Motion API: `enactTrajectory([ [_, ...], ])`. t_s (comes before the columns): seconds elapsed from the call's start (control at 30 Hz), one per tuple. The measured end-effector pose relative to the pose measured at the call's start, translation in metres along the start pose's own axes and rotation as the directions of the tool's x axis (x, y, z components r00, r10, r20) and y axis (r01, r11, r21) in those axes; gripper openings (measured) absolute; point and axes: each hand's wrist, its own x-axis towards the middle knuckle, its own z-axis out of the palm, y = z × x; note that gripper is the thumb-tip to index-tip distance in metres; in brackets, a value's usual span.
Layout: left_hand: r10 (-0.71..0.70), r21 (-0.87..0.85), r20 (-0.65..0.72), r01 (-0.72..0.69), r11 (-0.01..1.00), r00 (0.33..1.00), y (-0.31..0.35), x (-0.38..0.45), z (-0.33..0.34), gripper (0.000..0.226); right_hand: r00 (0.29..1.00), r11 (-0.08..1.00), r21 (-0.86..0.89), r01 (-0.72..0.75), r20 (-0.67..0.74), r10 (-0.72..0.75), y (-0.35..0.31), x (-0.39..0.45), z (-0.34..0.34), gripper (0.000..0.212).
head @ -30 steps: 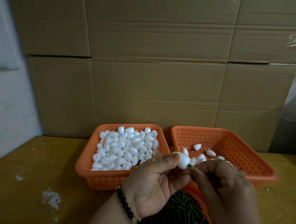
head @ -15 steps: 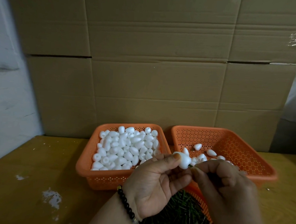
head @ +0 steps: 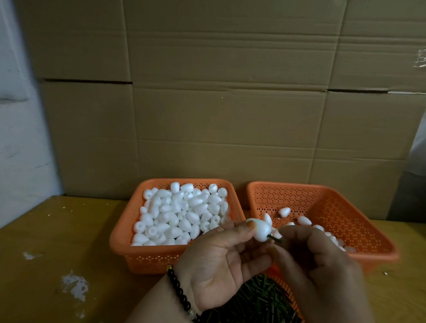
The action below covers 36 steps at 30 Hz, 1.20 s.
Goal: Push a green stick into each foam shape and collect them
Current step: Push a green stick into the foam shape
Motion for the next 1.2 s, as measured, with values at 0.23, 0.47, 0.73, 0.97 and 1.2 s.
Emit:
enactTrajectory([
  [0.23, 0.019, 0.051, -0.039, -0.017, 0.999, 0.999, 0.008, 0.002, -0.010, 0.030, 0.994, 0.999, -0.012, -0.043, 0.098, 0.044, 0.011, -0.002, 0.000, 0.062],
  [0.47, 0.088, 0.078, -0.039, -0.085, 0.993, 0.995, 0.014, 0.004, -0.019, 0.025, 0.985, 0.993, -0.112, 0.030, 0.174, -0.010, 0.015, -0.003, 0.002, 0.066],
  [0.73, 0.180, 0.169, -0.055, -0.168, 0.971, 0.982, 0.008, 0.007, -0.020, 0.014, 0.985, 0.990, -0.123, 0.065, 0.164, -0.044, 0.017, -0.003, 0.002, 0.069],
  [0.97, 0.196, 0.171, -0.039, -0.187, 0.967, 0.980, 0.007, 0.007, -0.020, 0.025, 0.987, 0.992, -0.122, 0.037, 0.158, -0.017, 0.017, -0.003, 0.002, 0.062],
  [1.2, 0.222, 0.166, -0.044, -0.212, 0.963, 0.974, 0.006, 0.006, -0.018, 0.025, 0.990, 0.992, -0.117, 0.039, 0.140, -0.022, 0.017, -0.004, 0.003, 0.058],
])
